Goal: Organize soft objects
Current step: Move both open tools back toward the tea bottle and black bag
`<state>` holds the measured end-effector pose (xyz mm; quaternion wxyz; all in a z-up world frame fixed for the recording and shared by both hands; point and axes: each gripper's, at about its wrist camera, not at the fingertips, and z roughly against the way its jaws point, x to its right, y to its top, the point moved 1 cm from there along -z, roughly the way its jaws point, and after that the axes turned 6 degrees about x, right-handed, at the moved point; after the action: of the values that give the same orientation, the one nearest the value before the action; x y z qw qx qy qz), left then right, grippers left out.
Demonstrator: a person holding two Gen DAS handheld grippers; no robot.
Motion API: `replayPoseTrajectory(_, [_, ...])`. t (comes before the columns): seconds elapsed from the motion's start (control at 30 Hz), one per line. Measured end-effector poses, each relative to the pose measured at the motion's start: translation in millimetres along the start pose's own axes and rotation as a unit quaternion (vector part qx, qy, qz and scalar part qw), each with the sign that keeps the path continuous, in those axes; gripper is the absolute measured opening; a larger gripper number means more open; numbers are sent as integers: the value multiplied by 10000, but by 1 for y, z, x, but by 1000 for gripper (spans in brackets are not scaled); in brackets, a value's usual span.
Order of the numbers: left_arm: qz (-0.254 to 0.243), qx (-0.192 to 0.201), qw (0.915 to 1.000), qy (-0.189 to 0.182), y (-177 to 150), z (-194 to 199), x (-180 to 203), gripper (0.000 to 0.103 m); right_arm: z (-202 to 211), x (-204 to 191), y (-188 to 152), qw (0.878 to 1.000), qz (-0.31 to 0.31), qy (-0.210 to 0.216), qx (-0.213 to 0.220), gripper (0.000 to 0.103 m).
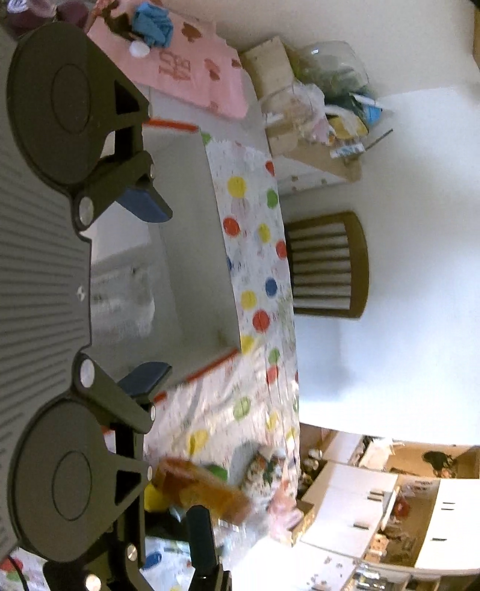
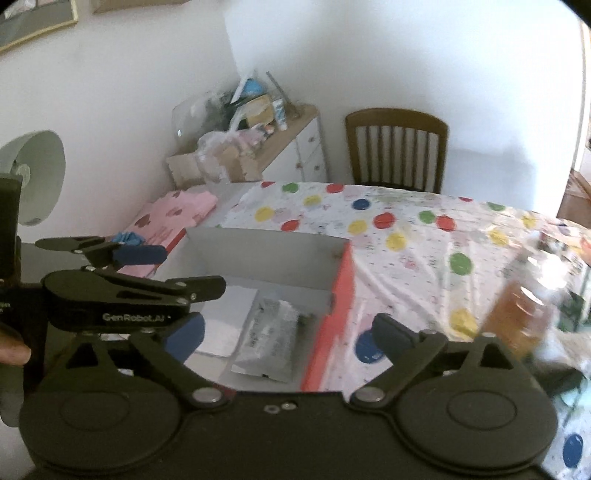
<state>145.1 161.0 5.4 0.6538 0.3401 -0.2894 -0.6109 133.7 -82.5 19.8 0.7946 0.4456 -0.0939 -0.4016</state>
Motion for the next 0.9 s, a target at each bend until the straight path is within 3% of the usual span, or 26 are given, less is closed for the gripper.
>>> replayPoseTrajectory(0.17, [53,102,9997,-215,-4,8,29,89,31,30,-13,9996,-207,-119,147,101])
replayPoseTrajectory(0.33, [238,241,9989,-323,-6,14,62,100,64,66,-29,9986,-318,-319,272,102])
replayPoseTrajectory(0.53, [172,289,9988,-358,-7,10,113,101,98,120,-45,9961,-525,-611,363,103])
replayPoseTrajectory(0.77, [62,217,9962,-847,-14,-1,181,101,130,193,-67,9913,-782,-983,402,103])
replayPoseTrajectory(0.9, [-169,84,9959,-889,-21,-13,221,101,143,229,-76,9889,-777,-1219,351,103])
